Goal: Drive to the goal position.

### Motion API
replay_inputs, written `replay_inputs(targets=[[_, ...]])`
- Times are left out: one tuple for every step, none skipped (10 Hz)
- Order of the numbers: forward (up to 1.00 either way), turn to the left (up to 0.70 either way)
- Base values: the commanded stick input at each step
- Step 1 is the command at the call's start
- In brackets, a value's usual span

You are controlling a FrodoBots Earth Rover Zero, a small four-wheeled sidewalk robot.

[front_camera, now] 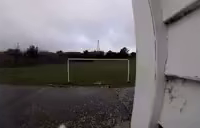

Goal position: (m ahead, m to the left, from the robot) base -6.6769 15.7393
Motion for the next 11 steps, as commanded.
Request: replay_inputs(targets=[[0.0,0.0],[0.0,0.0],[0.0,0.0],[0.0,0.0],[0.0,0.0],[0.0,0.0],[0.0,0.0],[0.0,0.0],[0.0,0.0],[0.0,0.07],[0.0,0.37]])
